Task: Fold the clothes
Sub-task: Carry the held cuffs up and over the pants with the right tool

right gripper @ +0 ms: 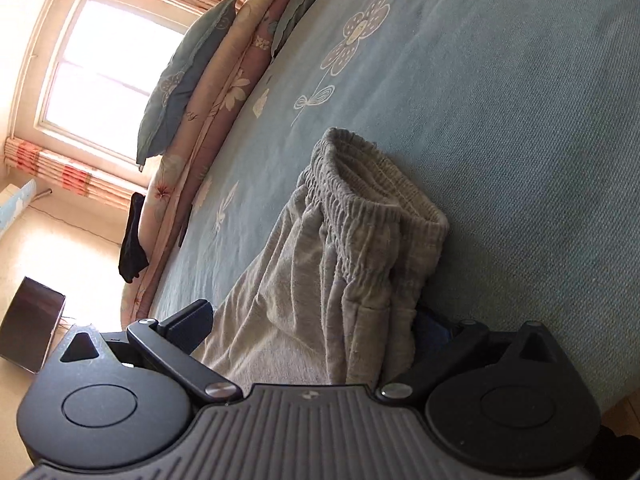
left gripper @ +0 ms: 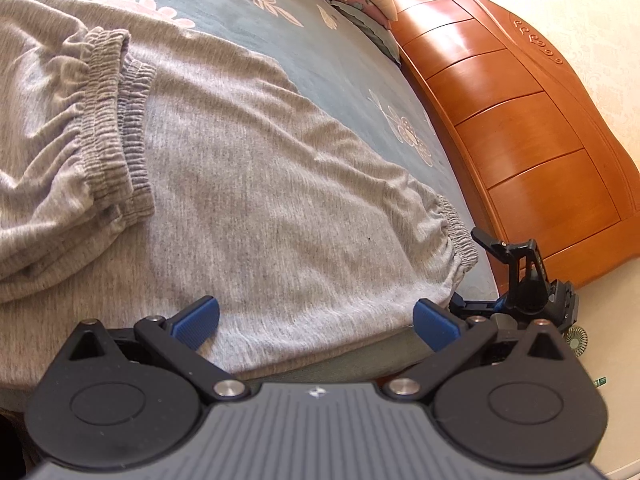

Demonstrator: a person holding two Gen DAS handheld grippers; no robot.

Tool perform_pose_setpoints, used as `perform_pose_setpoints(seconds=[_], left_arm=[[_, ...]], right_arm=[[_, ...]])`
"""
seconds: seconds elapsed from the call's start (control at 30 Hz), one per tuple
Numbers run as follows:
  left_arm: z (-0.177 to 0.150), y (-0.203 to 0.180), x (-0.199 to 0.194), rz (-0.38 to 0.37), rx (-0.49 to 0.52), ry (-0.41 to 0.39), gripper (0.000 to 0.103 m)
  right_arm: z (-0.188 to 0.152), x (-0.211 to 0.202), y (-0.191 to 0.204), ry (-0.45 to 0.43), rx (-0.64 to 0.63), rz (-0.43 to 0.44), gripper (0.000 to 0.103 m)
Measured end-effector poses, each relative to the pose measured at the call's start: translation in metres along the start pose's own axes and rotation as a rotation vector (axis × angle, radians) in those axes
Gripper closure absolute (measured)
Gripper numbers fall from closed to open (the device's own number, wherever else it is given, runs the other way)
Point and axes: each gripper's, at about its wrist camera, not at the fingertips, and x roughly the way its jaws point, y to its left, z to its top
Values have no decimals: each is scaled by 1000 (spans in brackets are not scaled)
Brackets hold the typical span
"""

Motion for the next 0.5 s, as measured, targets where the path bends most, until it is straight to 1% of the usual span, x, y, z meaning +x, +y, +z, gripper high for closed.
perform_pose_setpoints(seconds=[0.07,0.17,0.27,0.4,0.5], left_arm=[[0,0,0,-3,0,-2,1],[-1,2,0,-11,-7,-6,1],[0,4,-1,-22,-14,-3,1],[1,10,-2,-48,-37,-6,1],[1,12,-2,-62,-40,-6,1]], right_arm=[[9,13,3,-1,-20,5,0],[26,28,0,-32,10,18,0],[21,24,-2,-21,-7,19,0],[8,13,-4,-39,-53,15,0],[12,10,-12,-64,-23,41,0]])
